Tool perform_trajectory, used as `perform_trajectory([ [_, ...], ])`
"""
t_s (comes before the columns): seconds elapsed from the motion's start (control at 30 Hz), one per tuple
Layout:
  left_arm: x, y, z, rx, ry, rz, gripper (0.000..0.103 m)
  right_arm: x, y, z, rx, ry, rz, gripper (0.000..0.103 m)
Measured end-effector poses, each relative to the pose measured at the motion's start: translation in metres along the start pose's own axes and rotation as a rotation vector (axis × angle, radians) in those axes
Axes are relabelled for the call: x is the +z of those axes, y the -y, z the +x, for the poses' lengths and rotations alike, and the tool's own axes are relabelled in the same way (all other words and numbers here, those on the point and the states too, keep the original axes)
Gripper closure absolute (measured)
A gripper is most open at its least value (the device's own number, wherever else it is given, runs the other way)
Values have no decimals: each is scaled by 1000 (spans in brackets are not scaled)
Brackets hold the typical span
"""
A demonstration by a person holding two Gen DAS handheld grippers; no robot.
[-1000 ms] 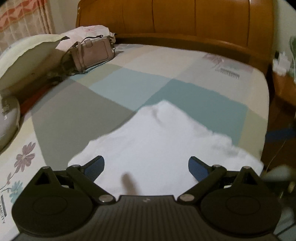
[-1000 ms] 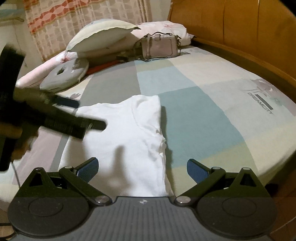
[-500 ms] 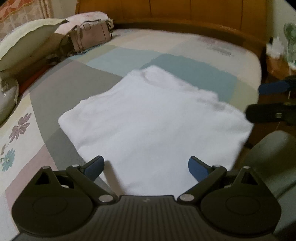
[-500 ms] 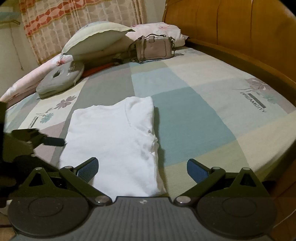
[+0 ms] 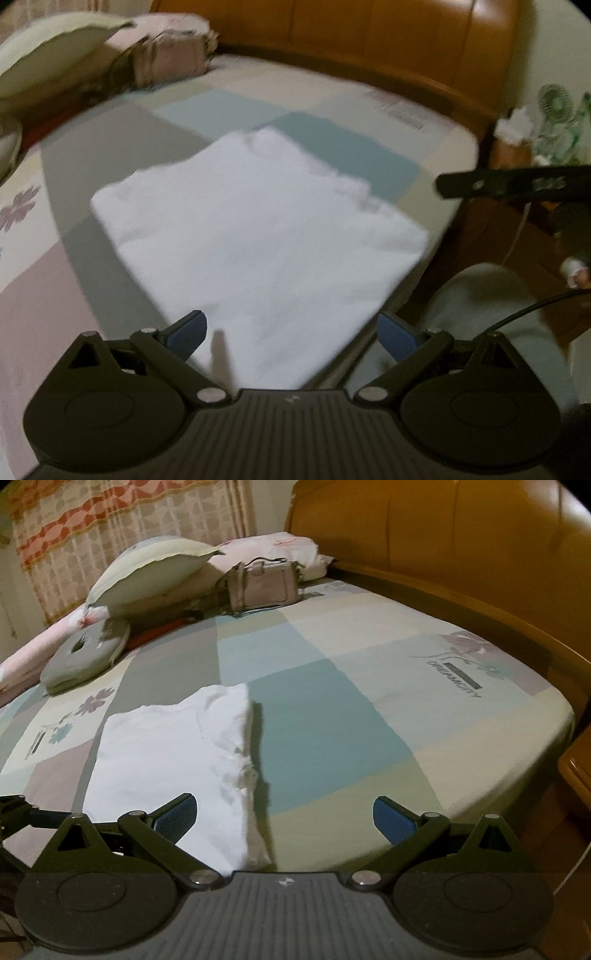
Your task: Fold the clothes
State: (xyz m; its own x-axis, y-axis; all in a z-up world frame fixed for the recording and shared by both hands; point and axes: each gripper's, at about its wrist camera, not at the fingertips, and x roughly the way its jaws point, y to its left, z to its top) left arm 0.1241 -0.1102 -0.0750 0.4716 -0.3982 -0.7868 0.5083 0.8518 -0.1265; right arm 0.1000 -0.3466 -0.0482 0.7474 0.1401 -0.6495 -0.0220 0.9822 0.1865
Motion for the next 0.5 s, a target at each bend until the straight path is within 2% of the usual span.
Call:
perform_trajectory([
  [0.1, 1, 5, -1, -59, 14, -6, 5, -2, 5, -2, 0, 1, 17, 0],
  [0.2, -6, 3, 11, -84, -32, -77, 5, -3, 6, -4, -1, -1, 7, 0],
  [0.37, 6, -5, -10, 13, 25, -68, 5, -4, 12, -4, 13, -3, 17, 0],
  [0.5, 18, -17, -21, 103, 66, -94, 5, -11, 11, -3, 96, -9, 6, 0],
])
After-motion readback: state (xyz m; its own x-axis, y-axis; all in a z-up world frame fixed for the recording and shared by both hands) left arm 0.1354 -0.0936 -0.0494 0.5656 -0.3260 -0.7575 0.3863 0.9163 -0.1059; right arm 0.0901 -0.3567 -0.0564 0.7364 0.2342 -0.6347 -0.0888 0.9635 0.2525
